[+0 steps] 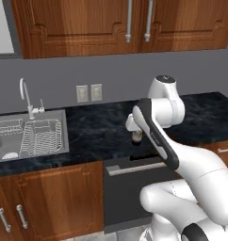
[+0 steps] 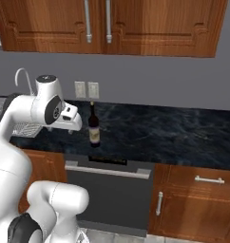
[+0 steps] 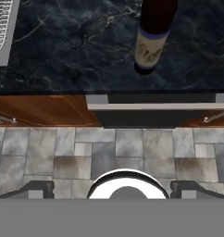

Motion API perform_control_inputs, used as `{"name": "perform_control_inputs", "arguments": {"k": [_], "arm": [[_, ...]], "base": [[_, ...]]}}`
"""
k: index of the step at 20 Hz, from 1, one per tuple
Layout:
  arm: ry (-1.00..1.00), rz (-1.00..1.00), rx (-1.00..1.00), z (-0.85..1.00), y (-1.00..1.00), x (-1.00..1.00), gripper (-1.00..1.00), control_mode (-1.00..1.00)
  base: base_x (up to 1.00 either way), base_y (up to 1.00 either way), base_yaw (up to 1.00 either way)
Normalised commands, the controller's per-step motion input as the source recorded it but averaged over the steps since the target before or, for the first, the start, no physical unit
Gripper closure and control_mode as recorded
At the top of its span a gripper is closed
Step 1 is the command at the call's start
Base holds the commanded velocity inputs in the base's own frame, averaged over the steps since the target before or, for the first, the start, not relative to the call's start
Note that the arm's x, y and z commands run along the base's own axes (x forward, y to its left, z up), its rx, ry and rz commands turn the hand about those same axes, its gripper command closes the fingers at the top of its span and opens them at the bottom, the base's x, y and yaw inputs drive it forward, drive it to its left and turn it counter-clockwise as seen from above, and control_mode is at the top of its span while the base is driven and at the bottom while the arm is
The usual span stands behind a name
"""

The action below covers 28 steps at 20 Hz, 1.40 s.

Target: There is a wine glass and glass cup on the dining counter. Place the wine bottle next to the wine glass and the juice bottle next to the glass cup.

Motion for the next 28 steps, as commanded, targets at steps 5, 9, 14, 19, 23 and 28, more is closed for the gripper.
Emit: {"name": "perform_control_inputs", "arguments": {"k": [5,9,14,19,23,28], "arm": [[0.00,0.00,0.00,0.00,0.00,0.00,-1.00,1.00],[0.00,0.00,0.00,0.00,0.00,0.00,-1.00,1.00],[0.00,0.00,0.00,0.00,0.00,0.00,-1.00,1.00],[0.00,0.00,0.00,0.00,0.00,0.00,-1.00,1.00],[0.00,0.00,0.00,0.00,0.00,0.00,-1.00,1.00],[0.00,0.00,0.00,0.00,0.00,0.00,-1.00,1.00]], "base": [[0.42,0.34,-0.02],[0.55,0.24,-0.01],[0.55,0.20,-0.03],[0.24,0.08,-0.01],[0.00,0.00,0.00],[0.00,0.00,0.00]]}}
